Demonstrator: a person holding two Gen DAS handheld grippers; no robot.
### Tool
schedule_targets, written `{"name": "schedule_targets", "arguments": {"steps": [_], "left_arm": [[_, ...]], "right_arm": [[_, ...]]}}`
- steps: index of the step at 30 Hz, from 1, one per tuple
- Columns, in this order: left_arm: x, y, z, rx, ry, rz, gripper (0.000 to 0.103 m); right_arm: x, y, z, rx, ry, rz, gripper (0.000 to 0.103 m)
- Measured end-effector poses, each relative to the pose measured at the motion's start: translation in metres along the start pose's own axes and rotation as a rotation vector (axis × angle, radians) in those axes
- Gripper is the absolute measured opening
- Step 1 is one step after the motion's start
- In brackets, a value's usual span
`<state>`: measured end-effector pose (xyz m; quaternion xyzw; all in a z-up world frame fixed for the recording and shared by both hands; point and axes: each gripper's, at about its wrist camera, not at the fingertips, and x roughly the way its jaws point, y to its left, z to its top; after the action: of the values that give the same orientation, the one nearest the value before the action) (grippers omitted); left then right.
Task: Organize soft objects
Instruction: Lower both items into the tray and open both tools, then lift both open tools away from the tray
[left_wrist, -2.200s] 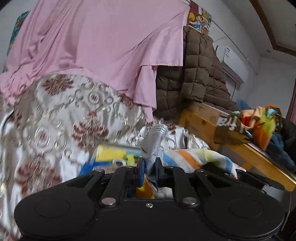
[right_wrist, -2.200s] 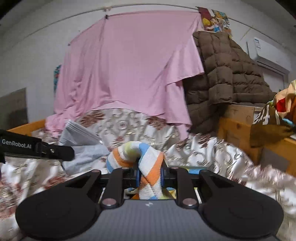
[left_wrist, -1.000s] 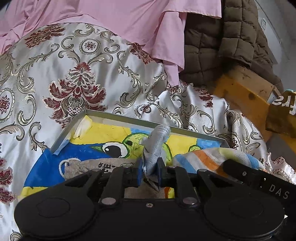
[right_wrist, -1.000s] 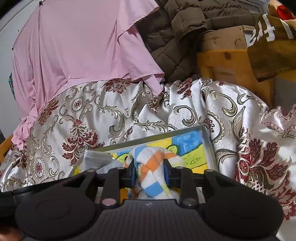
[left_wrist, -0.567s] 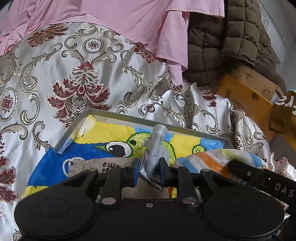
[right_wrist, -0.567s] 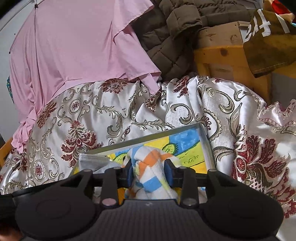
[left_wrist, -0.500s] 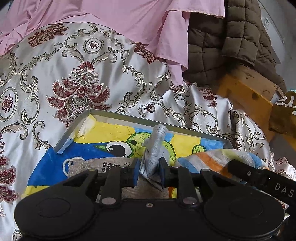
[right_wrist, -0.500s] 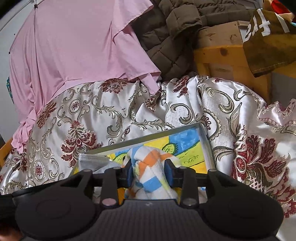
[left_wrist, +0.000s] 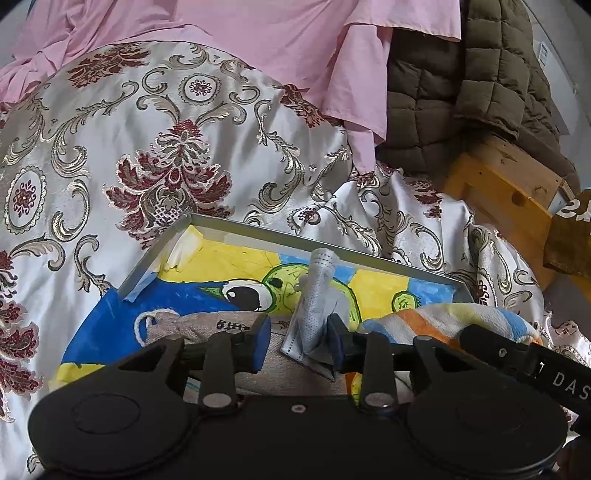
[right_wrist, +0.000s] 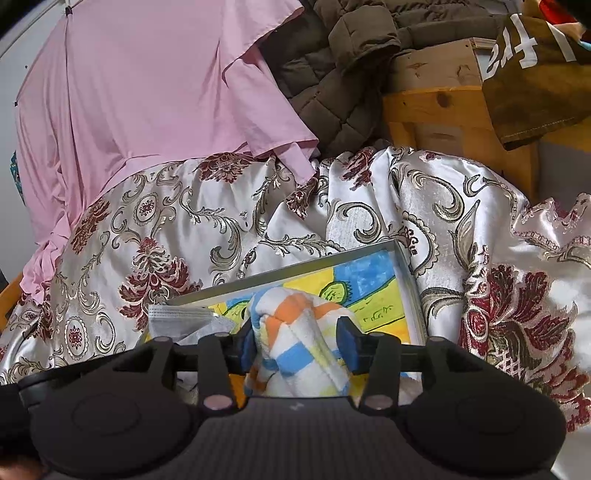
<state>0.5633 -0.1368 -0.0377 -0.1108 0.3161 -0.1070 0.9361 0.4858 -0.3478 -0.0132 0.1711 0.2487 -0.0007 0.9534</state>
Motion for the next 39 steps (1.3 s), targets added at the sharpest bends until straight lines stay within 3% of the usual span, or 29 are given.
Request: {"name": "schedule_targets", "arguments": {"steps": [5, 10, 18, 26, 32, 39], "left_arm": [[-0.002, 0.000, 0.000, -0.001, -0.005, 0.010, 0.047], [-0.007, 0.002, 0.002, -0.012, -0.017, 0.019, 0.066], [-0.036, 0.008, 0.002, -0.030, -0.046, 0.040, 0.083], [-0.099, 0.010, -0.001, -0.002, -0.106, 0.041, 0.094], [-0.158, 0.013, -0.015, 0.029, -0.168, 0.040, 0.100], [-0.227, 0.020, -0.044, 0.052, -0.226, 0.040, 0.102]], "right_arm": [[-0.002, -0.003, 0.001, 0.009, -0.002, -0.002, 0.059], [-0.005, -0.005, 0.001, 0.022, -0.002, -0.008, 0.070], [-0.029, -0.005, 0.001, 0.028, -0.026, -0.007, 0.087], [-0.081, 0.007, -0.003, 0.003, -0.074, -0.021, 0.097], [-0.133, 0.025, -0.015, -0.083, -0.111, -0.039, 0.102], [-0.195, 0.037, -0.036, -0.113, -0.156, -0.054, 0.102]]}}
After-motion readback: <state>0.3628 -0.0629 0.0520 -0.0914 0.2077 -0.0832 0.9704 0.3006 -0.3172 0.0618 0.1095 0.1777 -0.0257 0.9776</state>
